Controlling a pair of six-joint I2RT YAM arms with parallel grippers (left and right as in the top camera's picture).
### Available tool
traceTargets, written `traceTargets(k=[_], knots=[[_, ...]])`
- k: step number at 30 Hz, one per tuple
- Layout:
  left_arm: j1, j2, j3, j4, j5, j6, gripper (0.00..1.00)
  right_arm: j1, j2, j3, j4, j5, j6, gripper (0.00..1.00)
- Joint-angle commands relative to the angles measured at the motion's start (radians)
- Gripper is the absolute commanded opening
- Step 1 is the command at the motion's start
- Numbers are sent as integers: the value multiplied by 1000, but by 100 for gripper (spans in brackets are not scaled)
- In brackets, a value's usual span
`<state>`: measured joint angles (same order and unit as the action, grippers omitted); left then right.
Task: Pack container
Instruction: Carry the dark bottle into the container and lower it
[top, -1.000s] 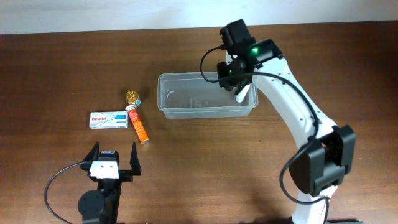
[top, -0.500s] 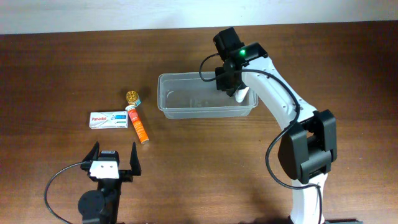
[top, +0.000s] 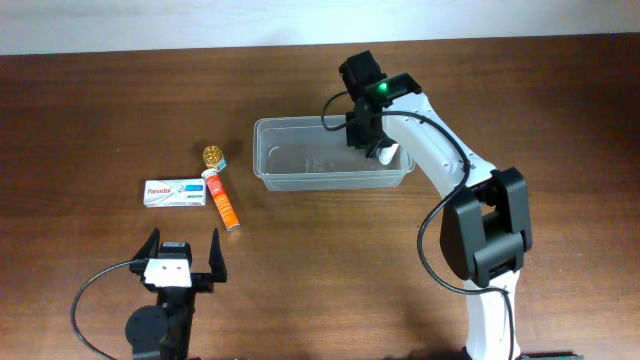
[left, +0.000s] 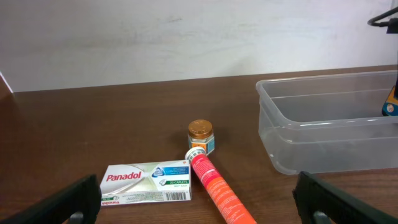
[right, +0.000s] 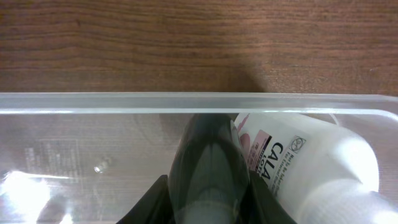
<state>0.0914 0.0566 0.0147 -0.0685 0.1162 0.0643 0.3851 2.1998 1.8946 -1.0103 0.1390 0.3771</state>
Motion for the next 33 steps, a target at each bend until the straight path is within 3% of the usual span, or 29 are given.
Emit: traceTargets(k=[1, 7, 13, 18, 25, 33], knots=[[4, -6, -6, -1, 0, 16, 100, 1, 17, 19, 0, 30, 25, 27], [4, -6, -6, -1, 0, 16, 100, -3, 17, 19, 3, 31, 51, 27], [4, -6, -6, -1, 0, 16, 100, -6, 17, 19, 5, 31, 55, 43], [4, -6, -6, -1, 0, 16, 99, -6, 17, 19, 6, 31, 55, 48], [4, -6, -6, -1, 0, 16, 100, -6, 17, 56, -21, 30, 20, 50], [4, -6, -6, -1, 0, 16, 100, -5, 17, 249, -171, 5, -29, 51]])
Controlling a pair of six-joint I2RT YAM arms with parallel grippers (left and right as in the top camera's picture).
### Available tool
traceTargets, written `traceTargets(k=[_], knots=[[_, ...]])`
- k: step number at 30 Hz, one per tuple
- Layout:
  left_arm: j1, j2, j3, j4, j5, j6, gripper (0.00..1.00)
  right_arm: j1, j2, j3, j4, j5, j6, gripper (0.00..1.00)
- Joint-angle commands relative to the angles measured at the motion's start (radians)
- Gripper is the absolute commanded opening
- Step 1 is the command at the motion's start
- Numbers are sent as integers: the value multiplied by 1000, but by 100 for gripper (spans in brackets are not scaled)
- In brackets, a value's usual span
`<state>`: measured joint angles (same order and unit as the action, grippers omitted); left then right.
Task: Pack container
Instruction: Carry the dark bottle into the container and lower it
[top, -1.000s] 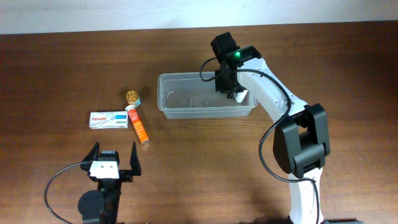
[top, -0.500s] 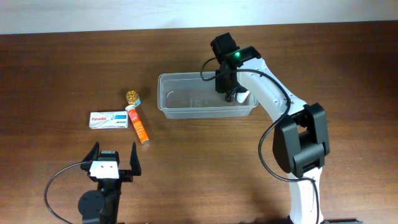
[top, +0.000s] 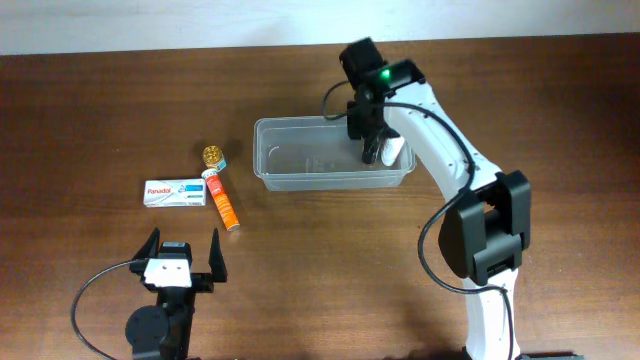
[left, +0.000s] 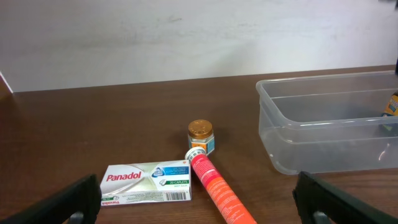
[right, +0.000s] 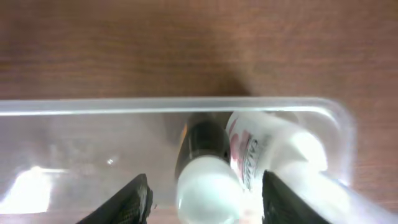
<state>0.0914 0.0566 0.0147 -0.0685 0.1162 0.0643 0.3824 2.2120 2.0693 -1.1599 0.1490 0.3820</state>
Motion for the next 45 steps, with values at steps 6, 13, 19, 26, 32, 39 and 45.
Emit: traceTargets(k=[6, 13, 19, 26, 32, 39, 45], knots=[[4, -6, -6, -1, 0, 16, 99, 3, 5, 171, -77, -164, -129, 52], [4, -6, -6, -1, 0, 16, 100, 41, 6, 124, -64, -190, -142, 37], [4, -6, -6, -1, 0, 16, 100, 63, 7, 10, 7, -191, -142, 36], [4, -6, -6, -1, 0, 16, 100, 62, 7, -93, 76, -188, -139, 36], [4, -6, -6, -1, 0, 16, 99, 61, 7, -139, 105, -113, -139, 36], [4, -6, -6, -1, 0, 16, 100, 61, 7, -191, 142, -28, -139, 36], [4, -6, -6, -1, 0, 16, 100, 53, 7, -191, 145, -2, -140, 36]])
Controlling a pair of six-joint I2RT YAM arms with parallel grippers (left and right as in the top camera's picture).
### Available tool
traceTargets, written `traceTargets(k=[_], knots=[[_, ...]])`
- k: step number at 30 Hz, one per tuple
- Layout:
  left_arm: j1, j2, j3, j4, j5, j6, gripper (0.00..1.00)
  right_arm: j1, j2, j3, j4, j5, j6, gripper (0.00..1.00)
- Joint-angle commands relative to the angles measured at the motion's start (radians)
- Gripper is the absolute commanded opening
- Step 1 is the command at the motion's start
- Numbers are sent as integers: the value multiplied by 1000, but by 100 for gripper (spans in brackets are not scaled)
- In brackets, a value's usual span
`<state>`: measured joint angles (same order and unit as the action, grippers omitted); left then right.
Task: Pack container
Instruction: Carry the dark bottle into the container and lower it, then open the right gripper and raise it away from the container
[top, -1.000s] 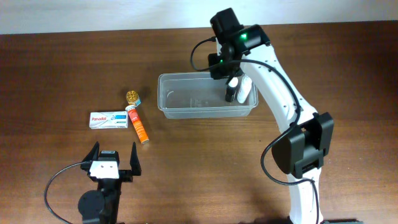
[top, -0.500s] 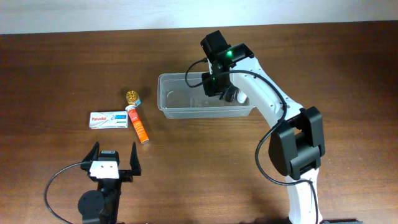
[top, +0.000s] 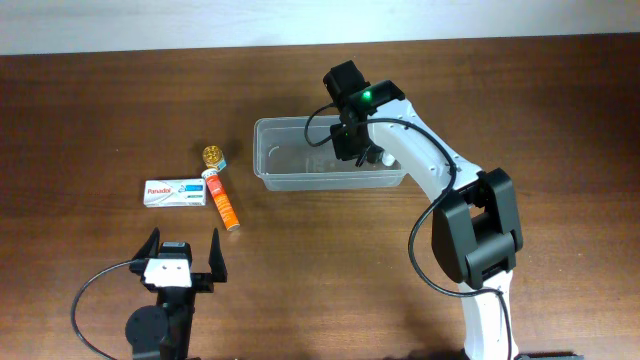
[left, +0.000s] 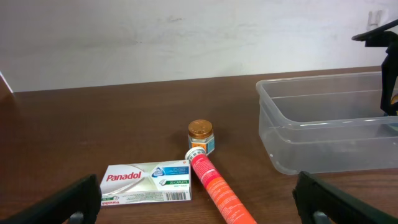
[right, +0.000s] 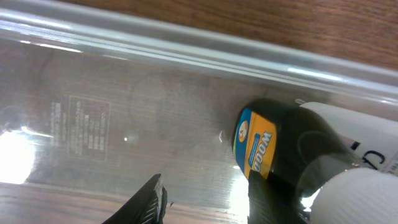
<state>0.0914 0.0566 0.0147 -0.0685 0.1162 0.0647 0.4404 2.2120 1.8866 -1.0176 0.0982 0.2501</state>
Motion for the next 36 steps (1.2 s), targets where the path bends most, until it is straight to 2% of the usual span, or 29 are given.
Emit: traceTargets(k=[1, 9, 15, 26, 29, 30, 36], knots=[[4, -6, -6, -1, 0, 16, 99, -6, 7, -8, 2, 48, -8, 36], [4, -6, -6, -1, 0, 16, 100, -10, 7, 1, 9, 43, -11, 36], [4, -6, -6, -1, 0, 16, 100, -9, 0, 130, -73, -39, -21, 37], [4, -6, -6, -1, 0, 16, 100, -39, -40, 654, -381, -34, -33, 67], [4, -6, -6, -1, 0, 16, 99, -90, -41, 772, -442, -34, -29, 95], [4, -6, -6, -1, 0, 16, 100, -112, -41, 797, -457, -34, -23, 100], [4, -6, -6, -1, 0, 16, 100, -305, -40, 853, -554, -38, 21, 98]])
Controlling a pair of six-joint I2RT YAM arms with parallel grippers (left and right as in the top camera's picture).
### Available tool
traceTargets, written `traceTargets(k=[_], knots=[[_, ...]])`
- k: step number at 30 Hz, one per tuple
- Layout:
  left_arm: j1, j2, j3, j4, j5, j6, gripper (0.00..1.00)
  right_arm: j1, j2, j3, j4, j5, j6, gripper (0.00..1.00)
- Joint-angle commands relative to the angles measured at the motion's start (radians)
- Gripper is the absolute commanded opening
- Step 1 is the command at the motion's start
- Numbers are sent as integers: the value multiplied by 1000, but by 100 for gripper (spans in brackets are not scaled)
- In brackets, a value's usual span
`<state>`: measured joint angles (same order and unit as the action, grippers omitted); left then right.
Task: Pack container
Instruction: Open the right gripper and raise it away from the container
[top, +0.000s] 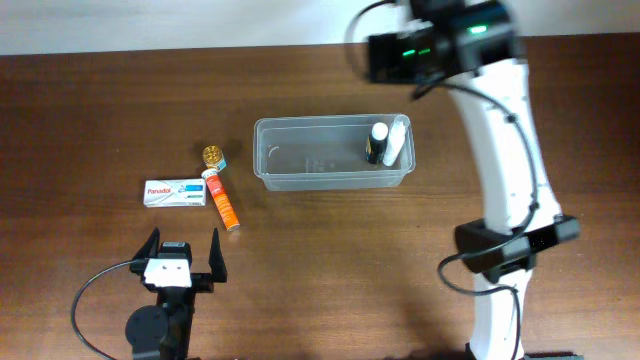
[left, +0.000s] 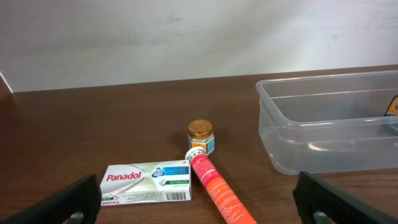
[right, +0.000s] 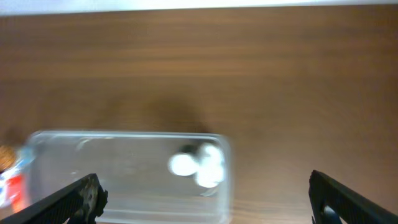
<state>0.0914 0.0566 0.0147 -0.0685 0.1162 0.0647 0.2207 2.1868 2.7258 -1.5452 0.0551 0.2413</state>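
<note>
A clear plastic container (top: 300, 123) sits mid-table. In its right end stands a dark bottle with a white cap (top: 377, 143), with a white bottle (top: 398, 140) against the end wall beside it. A Panadol box (top: 174, 193), an orange tube (top: 222, 203) and a small gold-lidded jar (top: 212, 155) lie on the table left of the container. My right gripper (right: 208, 199) hangs open, high above the container (right: 124, 180), holding nothing. My left gripper (top: 182, 262) rests open near the front edge, facing the box (left: 148, 182), the tube (left: 217, 193) and the jar (left: 201, 135).
The dark wooden table (top: 120, 100) ends at a pale wall along the far side. My right arm's base (top: 495, 250) stands at the front right, its links rising over the container's right end.
My right gripper was low inside the container next to the dark bottle; now it is raised high above it, still open. Both bottles remain in the right end. The left arm has not moved.
My right gripper was shut on the dark bottle in the container's right end, beside the white bottle. Then its fingers stood apart around it. Then it was open further left inside the container, and now it is high above with both bottles left inside.
</note>
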Motion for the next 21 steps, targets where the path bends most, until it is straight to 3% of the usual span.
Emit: traceTargets(k=[1, 11, 21], knots=[[4, -6, -6, -1, 0, 16, 100, -119, -14, 13, -41, 5, 29, 98], [3, -6, -5, 47, 0, 16, 100, -380, -11, 10, -123, -3, 29, 98], [3, -6, -4, 92, 2, 16, 100, -412, -11, 10, -150, -2, 29, 98]])
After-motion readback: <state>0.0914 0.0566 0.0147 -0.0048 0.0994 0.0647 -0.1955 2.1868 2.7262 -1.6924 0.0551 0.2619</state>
